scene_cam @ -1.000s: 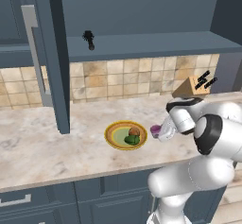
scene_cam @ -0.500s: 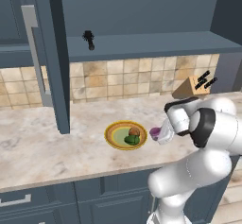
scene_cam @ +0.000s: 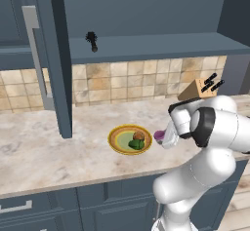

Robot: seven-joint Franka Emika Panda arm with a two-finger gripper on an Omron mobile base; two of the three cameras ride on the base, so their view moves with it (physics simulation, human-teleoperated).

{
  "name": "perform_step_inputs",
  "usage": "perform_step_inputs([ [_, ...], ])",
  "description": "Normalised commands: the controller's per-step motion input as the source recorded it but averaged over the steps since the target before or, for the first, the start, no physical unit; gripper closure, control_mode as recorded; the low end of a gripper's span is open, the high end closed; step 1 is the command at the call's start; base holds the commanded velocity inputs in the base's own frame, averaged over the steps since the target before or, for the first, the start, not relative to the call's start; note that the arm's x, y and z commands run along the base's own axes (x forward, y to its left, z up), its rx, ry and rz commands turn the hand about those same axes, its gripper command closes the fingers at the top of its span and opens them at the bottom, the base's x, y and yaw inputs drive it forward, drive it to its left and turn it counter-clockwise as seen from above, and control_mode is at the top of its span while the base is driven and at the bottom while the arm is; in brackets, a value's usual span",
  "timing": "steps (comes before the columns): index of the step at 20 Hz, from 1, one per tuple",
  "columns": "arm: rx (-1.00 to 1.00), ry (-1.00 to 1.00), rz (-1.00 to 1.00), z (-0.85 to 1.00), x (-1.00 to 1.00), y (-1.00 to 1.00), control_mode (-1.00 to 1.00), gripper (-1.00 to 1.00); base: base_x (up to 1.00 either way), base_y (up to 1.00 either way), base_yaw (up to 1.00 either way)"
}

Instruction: Pick the avocado and bread from the counter and place them on the plate. Then pick the jam from the cabinet and place it next to the plate. Lastly close the cabinet door.

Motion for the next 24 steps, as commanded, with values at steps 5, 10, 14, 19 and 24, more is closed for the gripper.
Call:
perform_step_inputs([
  [5,-0.08,-0.12,0.01,-0.25,0.0,-0.31,-1.0,-1.0,0.0,0.0,0.0],
  [10,-0.09,-0.12,0.02,-0.22,-0.01,-0.41,-1.0,-1.0,0.0,0.0,0.0],
  [14,-0.07,-0.13,0.02,-0.13,-0.04,-0.45,-1.0,-1.0,0.0,0.0,0.0],
  [19,-0.12,-0.15,0.03,-0.01,-0.13,-0.39,-1.0,-1.0,0.0,0.0,0.0],
  [24,-0.3,-0.19,0.1,0.05,-0.53,-0.05,-1.0,-1.0,0.0,0.0,0.0],
])
